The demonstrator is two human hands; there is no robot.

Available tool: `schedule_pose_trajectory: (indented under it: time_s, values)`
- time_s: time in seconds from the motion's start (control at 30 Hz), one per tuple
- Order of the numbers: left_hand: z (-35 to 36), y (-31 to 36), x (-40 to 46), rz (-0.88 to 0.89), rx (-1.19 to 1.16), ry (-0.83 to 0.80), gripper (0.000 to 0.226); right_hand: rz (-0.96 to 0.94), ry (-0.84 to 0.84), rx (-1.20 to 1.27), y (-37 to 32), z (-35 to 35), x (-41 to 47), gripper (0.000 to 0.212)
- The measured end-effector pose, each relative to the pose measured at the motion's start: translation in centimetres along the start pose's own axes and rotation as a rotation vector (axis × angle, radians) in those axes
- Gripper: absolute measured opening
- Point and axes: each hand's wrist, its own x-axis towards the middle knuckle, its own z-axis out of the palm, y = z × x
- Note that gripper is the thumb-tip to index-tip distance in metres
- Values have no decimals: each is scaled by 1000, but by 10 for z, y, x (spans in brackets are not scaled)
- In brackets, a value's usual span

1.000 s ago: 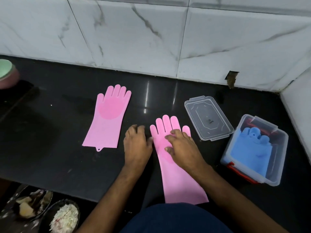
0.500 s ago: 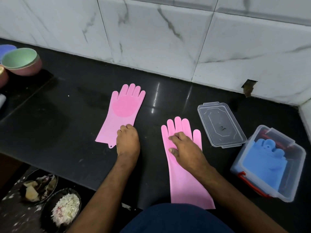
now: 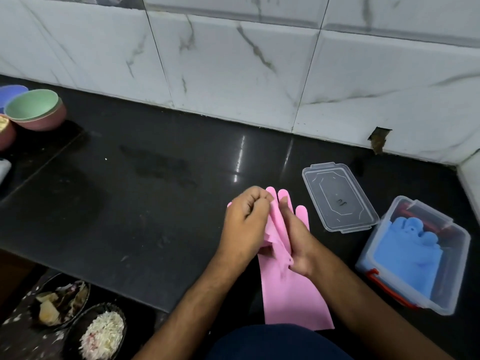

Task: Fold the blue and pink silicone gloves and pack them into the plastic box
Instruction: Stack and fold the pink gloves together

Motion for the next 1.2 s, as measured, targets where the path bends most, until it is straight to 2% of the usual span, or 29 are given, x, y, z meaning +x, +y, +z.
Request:
schedule_pose_trajectory:
  time_s: [0.07, 0.1, 0.17, 0.23, 0.3, 0.33, 0.37, 0.4, 0.47, 0.53, 0.6, 0.67, 0.7, 0.77, 0.83, 0.9, 0.97, 1.0, 1.07, 1.13, 1.2]
  values:
    - [7, 5, -9, -30, -229, -79, 22, 38, -12, 124, -8, 7, -1, 57]
    - [9, 3, -12, -53, -330, -125, 25, 38, -67, 165, -13, 11, -3, 57]
    - [11, -1, -15, -140, -473, -186, 22, -6, -69, 67, -19, 9, -4, 54]
    - [12, -5, -15, -254, -642, -202, 12, -56, -73, 114, -15, 2, -3, 62]
    - [9, -9, -15, -418, -883, -269, 10, -133, 128, -14, -8, -1, -7, 65]
    - [9, -12, -15, -469, -956, -317, 12, -154, 173, -38, -6, -4, -11, 65]
    - [8, -16, -16, -503, -977, -358, 16, -128, 197, -11, -5, -9, -11, 64]
    - [7, -19, -16, -520, -971, -384, 19, -135, 133, 17, -7, -10, -14, 56]
    - [9, -28, -17, -554, -978, -373, 22, -297, 90, -127, -6, -3, -19, 38]
    - [9, -35, -17, -618, -902, -334, 27, -392, 143, -313, -14, -14, -18, 44]
    - [9, -43, -14, -697, -831, -402, 60, -474, 146, -453, -29, -27, -26, 52]
    - [10, -47, -16, -729, -805, -509, 79, -522, 74, -719, -33, -27, -36, 54]
    - [13, -48, -19, -749, -804, -521, 79, -528, 26, -906, -34, -27, -38, 53]
    - [19, -53, -25, -790, -799, -514, 64, -518, -10, -1178, -35, -29, -41, 49]
    - [23, -57, -29, -819, -777, -462, 49, -571, 58, -1247, -36, -27, -42, 44]
    - [25, -63, -28, -848, -788, -390, 44, -616, 280, -1180, -31, -28, -40, 43]
    - [25, -70, -25, -844, -802, -321, 40, -535, 506, -901, -24, -34, -37, 40]
    - [25, -74, -23, -829, -805, -291, 39, -447, 542, -664, -22, -38, -35, 36]
    - [25, -81, -22, -798, -815, -265, 38, -267, 507, -254, -19, -48, -32, 22]
    - [27, -86, -21, -787, -812, -241, 40, -211, 471, -113, -18, -55, -31, 15]
    - [28, -90, -20, -775, -829, -220, 44, -232, 491, -68, -19, -57, -31, 26]
